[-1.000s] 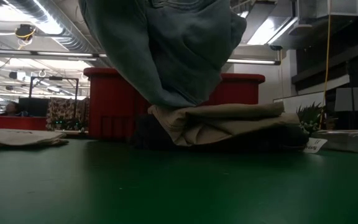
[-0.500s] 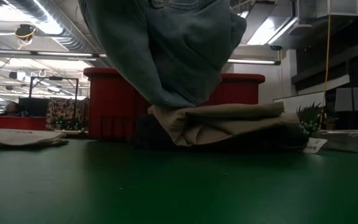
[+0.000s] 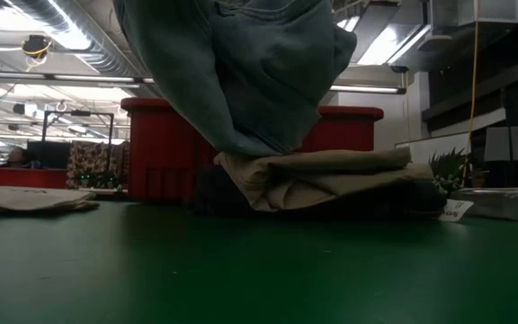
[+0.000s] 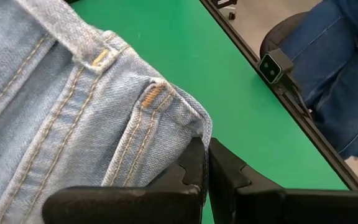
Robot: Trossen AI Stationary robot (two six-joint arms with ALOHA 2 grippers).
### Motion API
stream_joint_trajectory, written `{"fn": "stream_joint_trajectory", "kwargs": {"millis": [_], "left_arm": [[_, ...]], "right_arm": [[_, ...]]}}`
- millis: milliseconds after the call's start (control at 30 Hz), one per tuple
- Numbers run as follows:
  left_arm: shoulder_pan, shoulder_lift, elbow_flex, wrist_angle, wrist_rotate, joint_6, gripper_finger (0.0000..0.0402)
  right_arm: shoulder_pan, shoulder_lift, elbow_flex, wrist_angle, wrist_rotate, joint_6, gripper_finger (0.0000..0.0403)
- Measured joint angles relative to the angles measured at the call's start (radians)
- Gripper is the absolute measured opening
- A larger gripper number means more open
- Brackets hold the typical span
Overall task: Fold laundry
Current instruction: Remove the blue pants from the laundry bin
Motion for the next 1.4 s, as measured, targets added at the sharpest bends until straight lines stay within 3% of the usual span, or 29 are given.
{"fn": "stream_joint_trajectory", "kwargs": {"millis": [800,933,1100,1233,1400], "left_arm": [[0.0,0.0,0.0,0.0,0.0,0.035,0.0],[0.0,0.0,0.0,0.0,0.0,0.035,0.0],[0.0,0.0,0.0,0.0,0.0,0.035,0.0],[-0.002,0.0,0.0,0.001,-0.019,0.036,0.0],[-0.036,-0.044,0.0,0.0,-0.154,0.034,0.0]], "right_arm": [[0.0,0.077,0.0,0.047,0.017,-0.015,0.0159],[0.0,0.085,0.0,0.036,0.017,-0.044,0.0117],[0.0,0.09,0.0,0.033,0.018,-0.088,0.0019],[0.0,0.089,0.0,0.033,0.027,-0.12,0.002],[-0.009,0.081,0.0,0.034,0.061,-0.219,0.0005]]}}
